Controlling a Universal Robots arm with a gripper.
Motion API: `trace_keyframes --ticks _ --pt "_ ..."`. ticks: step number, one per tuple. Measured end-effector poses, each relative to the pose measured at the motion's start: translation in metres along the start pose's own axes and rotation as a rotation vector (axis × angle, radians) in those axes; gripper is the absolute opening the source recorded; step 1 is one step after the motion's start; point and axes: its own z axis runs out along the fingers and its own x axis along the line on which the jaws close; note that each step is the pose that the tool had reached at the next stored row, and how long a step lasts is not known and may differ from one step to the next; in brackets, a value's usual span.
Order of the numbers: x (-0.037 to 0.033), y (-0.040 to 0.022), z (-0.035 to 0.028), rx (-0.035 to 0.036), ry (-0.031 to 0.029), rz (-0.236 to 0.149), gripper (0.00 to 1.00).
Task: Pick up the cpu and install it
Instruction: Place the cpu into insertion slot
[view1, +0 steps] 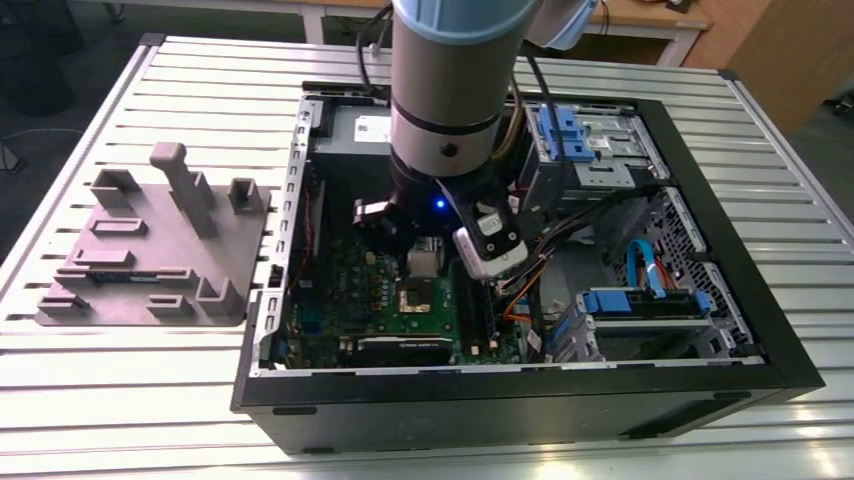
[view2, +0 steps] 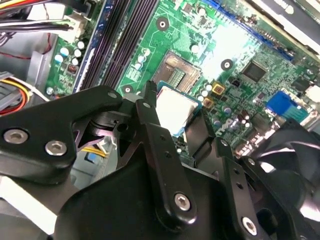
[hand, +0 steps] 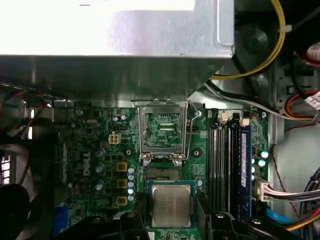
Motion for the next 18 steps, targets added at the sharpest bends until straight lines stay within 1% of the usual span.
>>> trace_keyframes --ticks 3,7,18 --pt "0.0001 -0.0014 0.0055 -0.0008 0.0 0.0 0.47" --pt "0.0004 -0.0057 0.0126 -0.0009 0.0001 -0.004 0.47" --pt "0.002 -0.0076 0.0326 -0.0007 0.0006 -0.004 0.47"
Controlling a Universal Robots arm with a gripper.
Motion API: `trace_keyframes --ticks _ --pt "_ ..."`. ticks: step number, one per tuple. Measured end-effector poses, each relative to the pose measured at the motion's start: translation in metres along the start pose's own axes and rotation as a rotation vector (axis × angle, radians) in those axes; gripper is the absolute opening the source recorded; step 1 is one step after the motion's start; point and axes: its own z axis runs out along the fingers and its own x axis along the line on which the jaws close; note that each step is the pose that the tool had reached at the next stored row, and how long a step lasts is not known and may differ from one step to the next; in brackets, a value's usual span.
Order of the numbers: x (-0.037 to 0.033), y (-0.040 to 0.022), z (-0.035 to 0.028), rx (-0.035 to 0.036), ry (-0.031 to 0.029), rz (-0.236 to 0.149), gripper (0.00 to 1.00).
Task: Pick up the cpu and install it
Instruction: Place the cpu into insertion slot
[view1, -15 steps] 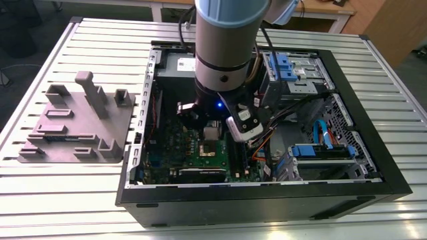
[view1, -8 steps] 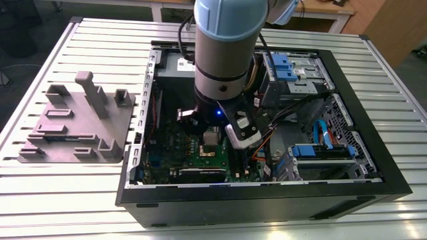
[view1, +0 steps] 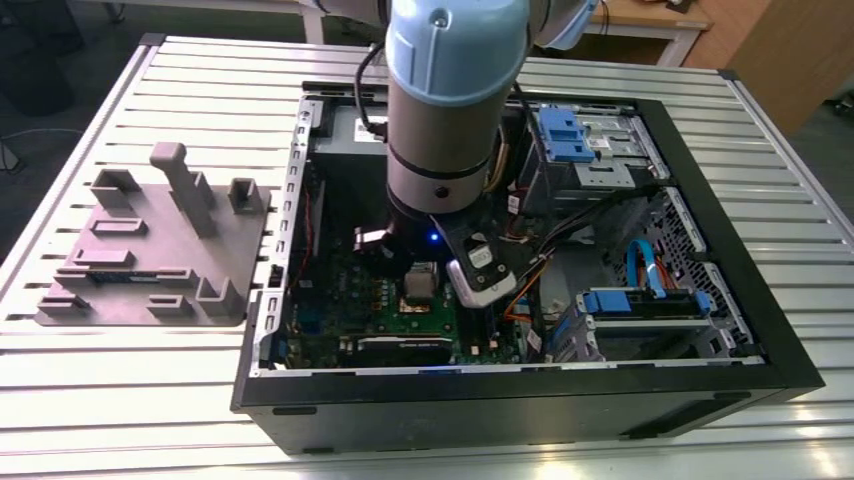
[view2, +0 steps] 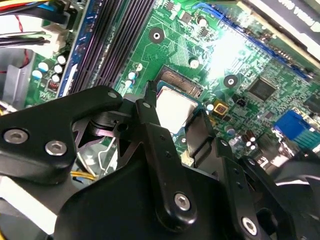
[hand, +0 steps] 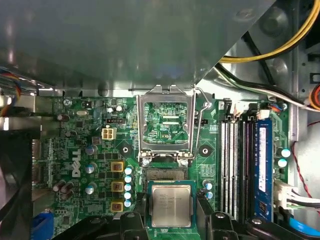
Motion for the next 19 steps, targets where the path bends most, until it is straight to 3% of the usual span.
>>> trace_keyframes --ticks 4,9,19 --pt "0.0004 -0.0005 0.0066 0.0 0.0027 0.0 0.47" --pt "0.0004 -0.0005 0.0076 -0.0002 0.0027 0.0 0.47" --pt "0.0024 -0.0008 0.0185 0.0 0.0047 0.0 0.47"
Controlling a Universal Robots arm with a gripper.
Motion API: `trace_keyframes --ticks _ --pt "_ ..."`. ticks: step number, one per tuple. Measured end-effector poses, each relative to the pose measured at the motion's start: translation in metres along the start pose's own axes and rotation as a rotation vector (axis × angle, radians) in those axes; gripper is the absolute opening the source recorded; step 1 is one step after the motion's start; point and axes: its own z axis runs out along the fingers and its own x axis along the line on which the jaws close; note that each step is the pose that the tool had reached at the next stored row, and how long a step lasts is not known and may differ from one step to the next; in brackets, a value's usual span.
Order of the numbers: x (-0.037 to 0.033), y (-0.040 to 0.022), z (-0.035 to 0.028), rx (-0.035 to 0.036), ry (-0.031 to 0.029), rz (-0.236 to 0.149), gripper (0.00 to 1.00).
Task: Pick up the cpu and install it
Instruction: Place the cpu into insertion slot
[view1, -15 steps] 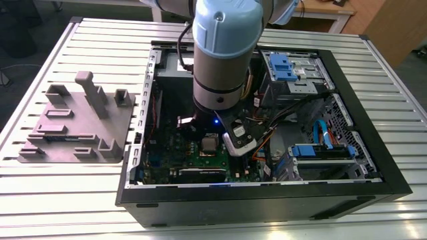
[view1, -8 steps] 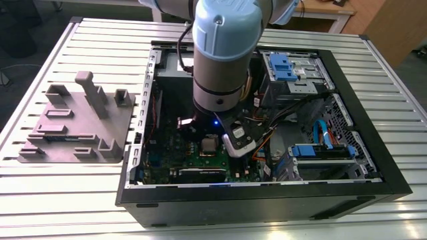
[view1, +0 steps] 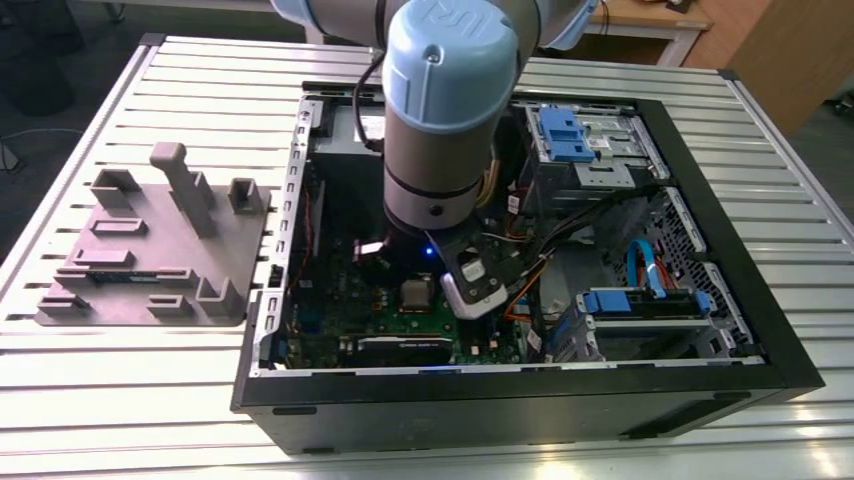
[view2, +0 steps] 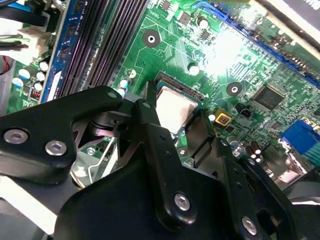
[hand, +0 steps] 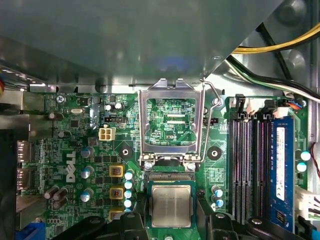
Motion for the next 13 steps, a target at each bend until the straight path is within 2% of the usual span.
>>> trace_keyframes --ticks 6,13 --pt "0.0004 -0.0001 0.0043 0.0002 0.0008 0.0 0.47" --pt "0.0004 -0.0001 0.0048 -0.0002 0.0007 0.0 0.47"
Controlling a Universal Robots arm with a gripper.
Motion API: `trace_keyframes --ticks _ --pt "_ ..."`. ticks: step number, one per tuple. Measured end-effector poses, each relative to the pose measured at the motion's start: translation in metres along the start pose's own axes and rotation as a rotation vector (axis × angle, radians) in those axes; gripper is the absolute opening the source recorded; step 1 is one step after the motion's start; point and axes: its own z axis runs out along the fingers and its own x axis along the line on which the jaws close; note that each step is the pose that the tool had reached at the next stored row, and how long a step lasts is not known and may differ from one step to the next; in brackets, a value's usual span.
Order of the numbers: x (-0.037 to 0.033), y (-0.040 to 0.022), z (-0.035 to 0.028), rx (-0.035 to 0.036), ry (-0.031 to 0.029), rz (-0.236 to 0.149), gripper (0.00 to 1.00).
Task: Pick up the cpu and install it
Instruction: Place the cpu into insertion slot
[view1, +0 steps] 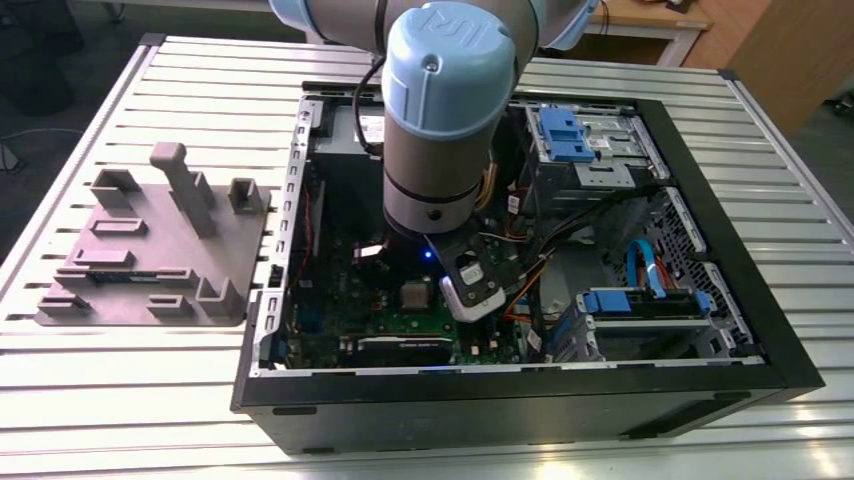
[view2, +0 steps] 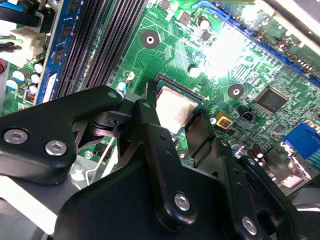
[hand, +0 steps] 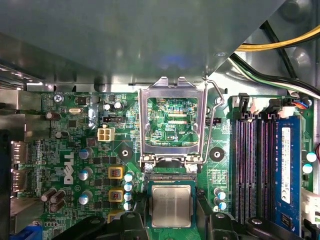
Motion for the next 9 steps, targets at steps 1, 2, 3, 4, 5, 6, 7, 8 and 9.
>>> trace_keyframes --ticks 1,2,3,4,5,6,7,8,9 --pt "0.0 0.0 -0.0003 -0.0001 -0.0001 0.0 0.47" --pt "0.0 0.0 -0.0007 -0.0001 0.0 0.0 0.47" --pt "0.0 0.0001 -0.0007 -0.0003 -0.0001 0.0 0.47" --pt "0.0 0.0001 -0.001 -0.0001 0.0 0.0 0.47" --pt "0.0 0.0001 -0.001 -0.0001 -0.0001 0.0 0.47" --pt "0.0 0.0001 -0.0011 -0.0001 0.0 0.0 0.47" --pt "0.0 0.0002 -0.0011 0.0 0.0 0.001 0.47" --pt "0.0 0.0003 -0.001 0.0001 0.0 0.001 0.47" --pt "0.0 0.0004 -0.0008 0.0001 0.0 0.001 0.47"
